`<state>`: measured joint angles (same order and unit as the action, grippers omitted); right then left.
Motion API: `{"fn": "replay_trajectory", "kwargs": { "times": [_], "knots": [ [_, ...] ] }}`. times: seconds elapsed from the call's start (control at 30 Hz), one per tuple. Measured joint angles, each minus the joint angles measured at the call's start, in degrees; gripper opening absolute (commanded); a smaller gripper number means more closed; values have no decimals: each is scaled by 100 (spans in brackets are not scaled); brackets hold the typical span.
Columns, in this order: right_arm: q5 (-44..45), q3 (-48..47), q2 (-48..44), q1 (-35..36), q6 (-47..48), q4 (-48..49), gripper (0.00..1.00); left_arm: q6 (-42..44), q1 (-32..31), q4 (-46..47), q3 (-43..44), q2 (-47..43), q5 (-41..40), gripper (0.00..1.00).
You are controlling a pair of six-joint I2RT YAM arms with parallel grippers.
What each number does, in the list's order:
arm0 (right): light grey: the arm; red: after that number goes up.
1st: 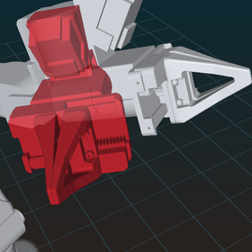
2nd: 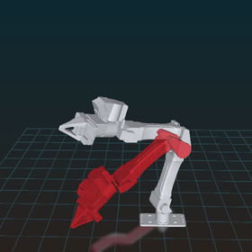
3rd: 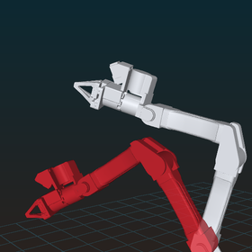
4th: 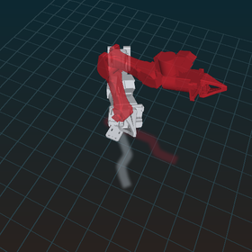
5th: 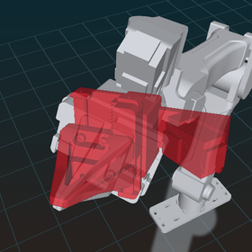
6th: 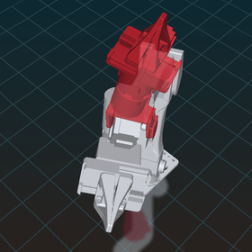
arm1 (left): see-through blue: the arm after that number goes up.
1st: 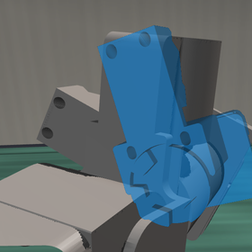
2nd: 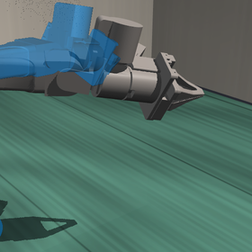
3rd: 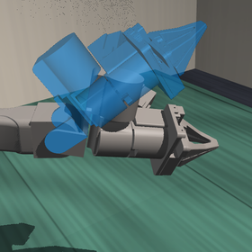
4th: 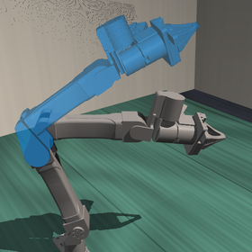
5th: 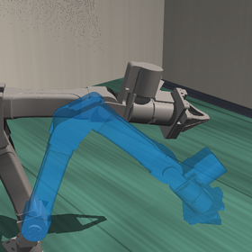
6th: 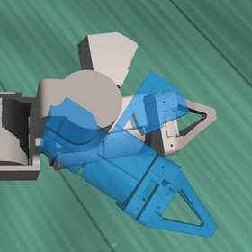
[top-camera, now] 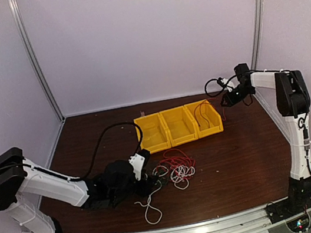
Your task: Untangle the cables
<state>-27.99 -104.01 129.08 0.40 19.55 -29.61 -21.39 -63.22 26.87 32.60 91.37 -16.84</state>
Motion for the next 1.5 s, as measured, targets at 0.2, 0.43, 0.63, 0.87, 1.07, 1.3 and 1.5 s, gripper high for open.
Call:
{"fn": "replay_trajectory", "kwargs": {
  "times": [0.2, 0.43, 0.63, 0.87, 1.07, 1.3, 1.5],
  "knots": [
    [-35, -374, 487, 26, -50, 33, 26, -2, 0, -144, 0, -26, -9, 59],
    [-227, -516, 660, 24, -151, 153, 0, -2, 0, -168, 0, -44, -13, 59],
    [-332, 673, -221, 70, -184, 496, 0, -2, 2, -160, 0, -42, -26, 59],
    [-332, 1445, -1884, 461, -208, 879, 0, -2, 0, -15, 13, 140, 20, 59],
    [-330, 1467, -1954, 833, -238, 1150, 0, 0, 0, 15, 70, 243, 79, 59],
    [-83, 1467, -1172, 1154, -310, 1119, 0, -7, 0, 15, 66, 203, 81, 59],
    [168, 1353, -817, 1510, -339, 1034, 0, -28, 0, 13, 50, 133, 79, 59]
  ]
}}
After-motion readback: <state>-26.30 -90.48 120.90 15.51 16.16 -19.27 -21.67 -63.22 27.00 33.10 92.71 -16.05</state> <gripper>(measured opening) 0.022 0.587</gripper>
